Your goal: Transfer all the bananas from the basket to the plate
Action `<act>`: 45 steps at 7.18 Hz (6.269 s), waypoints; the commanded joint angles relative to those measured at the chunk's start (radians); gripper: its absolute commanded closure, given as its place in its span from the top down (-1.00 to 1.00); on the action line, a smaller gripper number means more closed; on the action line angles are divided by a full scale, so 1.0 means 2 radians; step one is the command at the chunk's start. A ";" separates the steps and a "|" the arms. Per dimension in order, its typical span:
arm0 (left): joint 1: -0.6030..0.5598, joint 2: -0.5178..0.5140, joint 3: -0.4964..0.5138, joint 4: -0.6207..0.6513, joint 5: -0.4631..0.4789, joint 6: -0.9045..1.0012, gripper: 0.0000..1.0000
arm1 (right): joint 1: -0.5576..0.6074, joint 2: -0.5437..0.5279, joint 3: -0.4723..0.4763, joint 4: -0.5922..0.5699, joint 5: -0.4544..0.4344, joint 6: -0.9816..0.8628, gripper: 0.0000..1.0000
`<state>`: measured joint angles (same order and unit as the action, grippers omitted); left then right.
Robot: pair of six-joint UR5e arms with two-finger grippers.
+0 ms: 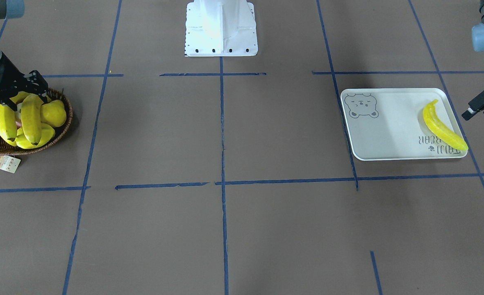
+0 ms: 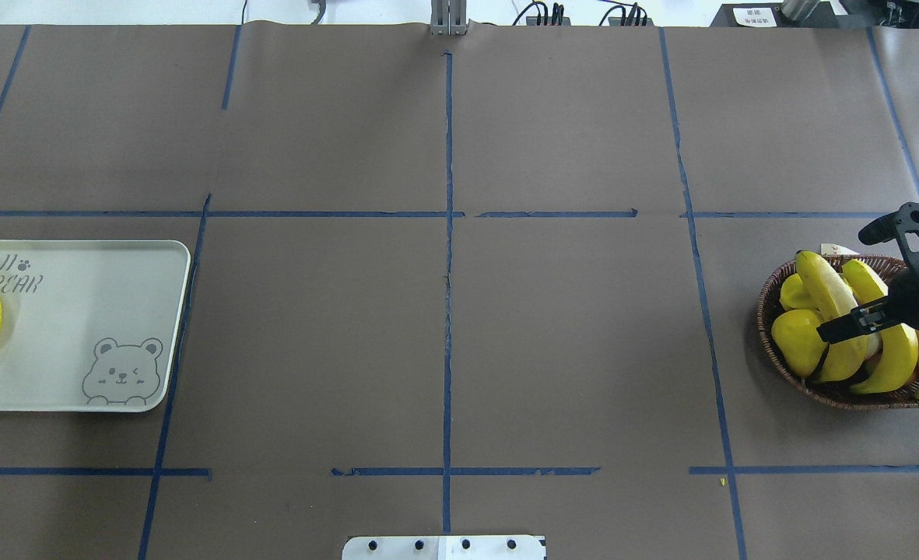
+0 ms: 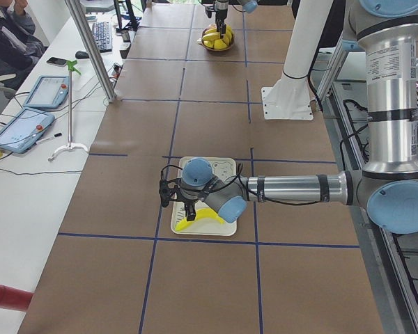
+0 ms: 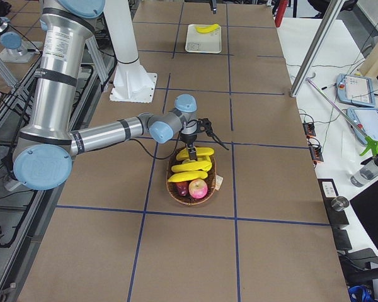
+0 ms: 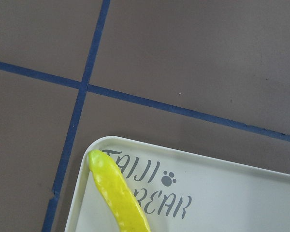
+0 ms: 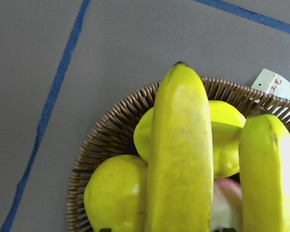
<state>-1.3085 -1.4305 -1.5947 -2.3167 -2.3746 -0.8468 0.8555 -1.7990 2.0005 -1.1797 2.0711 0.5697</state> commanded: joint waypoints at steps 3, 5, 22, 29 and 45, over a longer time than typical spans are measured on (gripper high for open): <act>0.000 0.000 0.000 -0.001 0.000 0.000 1.00 | -0.014 0.001 -0.006 -0.001 -0.001 0.001 0.39; 0.000 0.000 0.002 -0.001 0.000 0.000 1.00 | -0.017 0.001 -0.012 0.000 -0.001 0.001 0.22; 0.197 -0.233 -0.062 -0.092 -0.007 -0.352 0.99 | -0.231 0.297 -0.012 0.138 -0.172 0.403 -0.97; 0.291 -0.306 -0.061 -0.088 0.074 -0.424 0.99 | -0.254 0.438 -0.130 0.131 -0.206 0.445 -0.96; 0.302 -0.203 -0.096 -0.086 0.133 -0.425 -0.98 | -0.228 0.398 -0.091 0.130 -0.145 0.468 1.00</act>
<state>-0.6795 -1.9172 -1.7644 -2.4883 -2.1073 -1.6966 0.3696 -0.9559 1.7867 -0.9174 1.7248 1.5076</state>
